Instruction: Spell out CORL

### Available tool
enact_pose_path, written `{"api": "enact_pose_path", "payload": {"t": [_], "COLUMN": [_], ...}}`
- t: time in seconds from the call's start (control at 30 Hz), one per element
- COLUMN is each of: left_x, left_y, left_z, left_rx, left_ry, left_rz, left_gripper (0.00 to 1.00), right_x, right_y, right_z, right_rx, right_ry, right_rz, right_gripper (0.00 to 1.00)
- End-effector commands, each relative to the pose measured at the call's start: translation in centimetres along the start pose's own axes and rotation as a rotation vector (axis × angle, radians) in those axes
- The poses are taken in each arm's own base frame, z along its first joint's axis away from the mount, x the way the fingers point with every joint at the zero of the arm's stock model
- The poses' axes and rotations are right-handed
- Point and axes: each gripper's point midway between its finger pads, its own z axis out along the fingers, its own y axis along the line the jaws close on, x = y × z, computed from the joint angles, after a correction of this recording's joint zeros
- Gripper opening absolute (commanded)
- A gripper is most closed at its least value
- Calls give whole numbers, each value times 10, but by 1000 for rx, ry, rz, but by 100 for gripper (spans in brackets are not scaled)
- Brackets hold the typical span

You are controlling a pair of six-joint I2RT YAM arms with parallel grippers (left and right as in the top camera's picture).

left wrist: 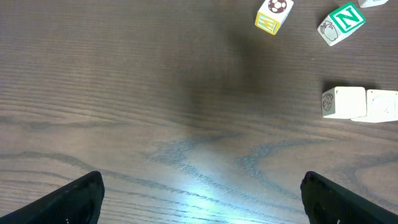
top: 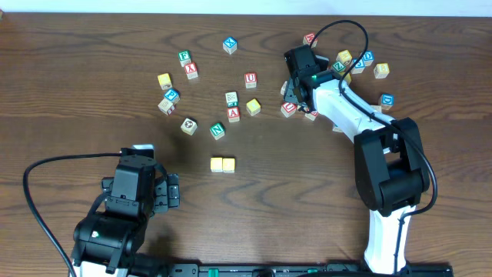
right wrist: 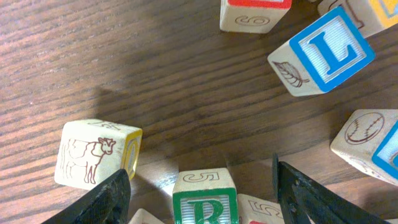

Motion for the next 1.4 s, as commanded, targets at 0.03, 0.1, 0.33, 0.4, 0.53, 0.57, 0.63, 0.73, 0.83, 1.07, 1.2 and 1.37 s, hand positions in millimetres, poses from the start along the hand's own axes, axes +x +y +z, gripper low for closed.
{"api": "enact_pose_path", "payload": {"t": [0.03,0.1,0.33,0.4,0.53,0.57,0.63,0.73,0.83,1.07,1.2,1.37], "left_x": [0,0,0,0,0,0,0,0,0,0,0,0], "left_y": [1,1,1,1,1,1,1,1,1,1,1,1], "left_z": [0,0,0,0,0,0,0,0,0,0,0,0], "left_rx": [-5,-5,-5,-5,-5,-5,-5,-5,-5,-5,-5,-5], "left_ry": [0,0,0,1,0,0,0,0,0,0,0,0], "left_rz": [-12,-12,-12,-12,-12,-12,-12,-12,-12,-12,-12,-12], "left_gripper": [99,99,99,99,99,99,99,99,99,99,99,99], "right_x": [10,13,27,29,25,23,20,14,13,14,15,16], "right_y": [0,-2,-7,-8,-5,-4,-1,3,4,4,3,2], "right_z": [4,5,10,11,11,11,11,11,11,11,11,11], "right_rx": [-2,2,13,12,1,-4,-14,-32,-37,-35,-33,-29], "right_ry": [27,34,69,73,57,52,38,13,9,14,17,22], "right_rz": [-18,-7,-5,-6,-1,1,3,-6,-4,-5,-6,-8], "right_gripper": [69,69,69,69,69,68,69,68,65,53,50,47]}}
